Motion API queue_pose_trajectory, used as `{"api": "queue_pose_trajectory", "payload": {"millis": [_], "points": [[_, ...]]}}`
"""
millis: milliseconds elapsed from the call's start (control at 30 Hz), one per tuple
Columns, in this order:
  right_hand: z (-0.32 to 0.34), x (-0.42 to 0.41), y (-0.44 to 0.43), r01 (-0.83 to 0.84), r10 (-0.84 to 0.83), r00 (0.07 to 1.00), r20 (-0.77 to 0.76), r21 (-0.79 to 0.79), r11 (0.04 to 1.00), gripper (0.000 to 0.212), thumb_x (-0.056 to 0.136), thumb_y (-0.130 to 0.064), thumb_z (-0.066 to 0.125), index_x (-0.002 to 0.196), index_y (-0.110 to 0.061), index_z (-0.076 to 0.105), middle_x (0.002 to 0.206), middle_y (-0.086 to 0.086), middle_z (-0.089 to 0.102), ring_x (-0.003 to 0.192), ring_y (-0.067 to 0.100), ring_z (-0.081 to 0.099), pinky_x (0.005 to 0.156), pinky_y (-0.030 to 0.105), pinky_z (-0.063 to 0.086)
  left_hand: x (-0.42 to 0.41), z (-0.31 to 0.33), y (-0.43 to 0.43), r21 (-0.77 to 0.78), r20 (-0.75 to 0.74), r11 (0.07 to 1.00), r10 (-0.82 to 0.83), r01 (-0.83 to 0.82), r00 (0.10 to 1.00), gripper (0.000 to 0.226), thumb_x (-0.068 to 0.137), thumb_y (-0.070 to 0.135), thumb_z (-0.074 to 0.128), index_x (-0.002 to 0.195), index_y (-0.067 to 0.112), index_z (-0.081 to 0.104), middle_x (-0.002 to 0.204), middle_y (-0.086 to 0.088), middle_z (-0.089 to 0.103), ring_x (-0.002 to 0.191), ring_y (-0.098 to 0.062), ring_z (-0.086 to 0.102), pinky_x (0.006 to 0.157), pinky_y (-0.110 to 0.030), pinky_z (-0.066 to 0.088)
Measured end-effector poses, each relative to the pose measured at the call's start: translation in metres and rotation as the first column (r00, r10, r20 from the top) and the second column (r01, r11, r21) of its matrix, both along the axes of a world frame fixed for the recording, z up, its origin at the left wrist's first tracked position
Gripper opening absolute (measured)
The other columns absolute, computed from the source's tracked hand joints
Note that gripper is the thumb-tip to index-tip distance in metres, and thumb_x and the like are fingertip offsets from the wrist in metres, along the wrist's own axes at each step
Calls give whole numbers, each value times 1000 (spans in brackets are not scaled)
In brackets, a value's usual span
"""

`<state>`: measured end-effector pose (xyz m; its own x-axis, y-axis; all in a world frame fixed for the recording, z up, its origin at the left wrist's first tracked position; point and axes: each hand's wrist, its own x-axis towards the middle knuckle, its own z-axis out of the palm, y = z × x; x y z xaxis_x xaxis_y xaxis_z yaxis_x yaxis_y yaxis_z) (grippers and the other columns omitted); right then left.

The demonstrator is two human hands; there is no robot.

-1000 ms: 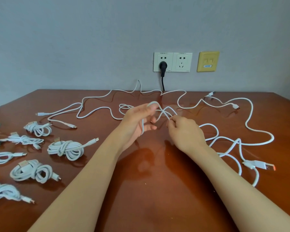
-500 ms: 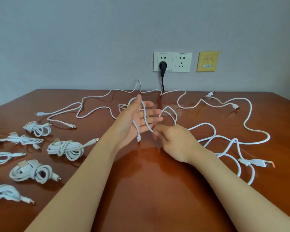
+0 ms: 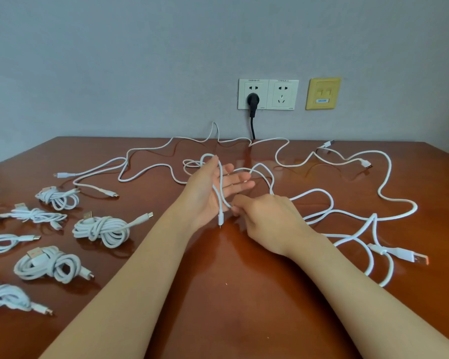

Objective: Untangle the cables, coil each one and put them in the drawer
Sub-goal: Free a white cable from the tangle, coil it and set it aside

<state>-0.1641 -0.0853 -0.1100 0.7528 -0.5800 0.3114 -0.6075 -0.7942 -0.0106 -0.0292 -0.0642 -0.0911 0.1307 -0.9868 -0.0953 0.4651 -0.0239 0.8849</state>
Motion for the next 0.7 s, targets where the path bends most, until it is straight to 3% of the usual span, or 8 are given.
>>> {"api": "queue_pose_trajectory", "payload": {"millis": [67, 133, 200, 267, 367, 500, 600, 700], "points": [[0, 1, 0, 1, -1, 1000, 25, 20, 1000, 27, 100, -30, 29, 118, -21, 48, 101, 13, 62, 94, 36, 57, 65, 33, 28, -3, 2, -1, -11, -5, 999, 41, -41, 999, 46, 103, 38, 22, 68, 14, 40, 46, -1, 55, 47, -15, 63, 48, -22, 45], [1, 2, 2, -5, 1, 997, 75, 49, 999, 30, 101, -35, 27, 120, -22, 47, 100, 14, 63, 95, 37, 56, 67, 34, 30, -1, 5, -2, -4, -108, 995, 102, -103, 989, 46, 103, 36, 22, 64, 16, 34, 36, 5, 37, 28, -9, 40, 40, -17, 40], [4, 3, 4, -15, 6, 993, 122, 72, 997, 30, 100, -38, 27, 114, -21, 48, 95, 10, 64, 94, 36, 55, 69, 35, 31, 7, 5, -2, 15, -150, 989, 145, -144, 978, 45, 104, 34, 21, 63, 18, 30, 35, 7, 28, 24, -5, 23, 30, -13, 25], [7, 0, 3, -14, -3, 985, 172, 94, 996, 24, 99, -39, 33, 110, -23, 48, 80, 1, 60, 91, 32, 55, 68, 34, 31, 16, 3, -3, 50, -140, 983, 181, -175, 974, 44, 104, 32, 20, 63, 19, 28, 34, 8, 26, 24, -4, 19, 26, -14, 17], [13, -9, -3, -4, -28, 969, 245, 130, 991, 10, 95, -33, 45, 101, -28, 50, 60, -6, 47, 75, 23, 48, 65, 30, 25, 27, 0, -4, 120, -131, 964, 253, -238, 958, 42, 103, 27, 19, 63, 19, 27, 34, 8, 26, 24, -4, 17, 26, -14, 14], [12, -13, -10, -45, -32, 932, 362, 203, 978, 7, 90, -24, 52, 86, -29, 54, 74, -3, 63, 74, 21, 51, 66, 29, 33, 29, -2, -5, 190, -78, 950, 266, -247, 961, 40, 101, 23, 20, 63, 19, 28, 34, 7, 28, 23, -4, 19, 26, -13, 14], [9, -10, -10, -97, 8, 902, 431, 185, 978, 9, 87, -16, 58, 84, -23, 62, 71, -9, 58, 71, 14, 48, 66, 26, 35, 18, -3, -4, 240, 101, 943, 213, -232, 972, 42, 103, 27, 21, 62, 18, 30, 37, 4, 37, 24, -5, 28, 27, -9, 19], [7, -7, -11, -159, 79, 894, 441, 148, 976, 8, 85, -14, 59, 84, -20, 65, 81, -2, 61, 73, 13, 48, 67, 29, 38, 3, -2, -2, 225, 325, 943, 163, -244, 932, 39, 103, 28, 29, 69, 13, 40, 57, -6, 54, 41, -14, 54, 34, -16, 42]]}}
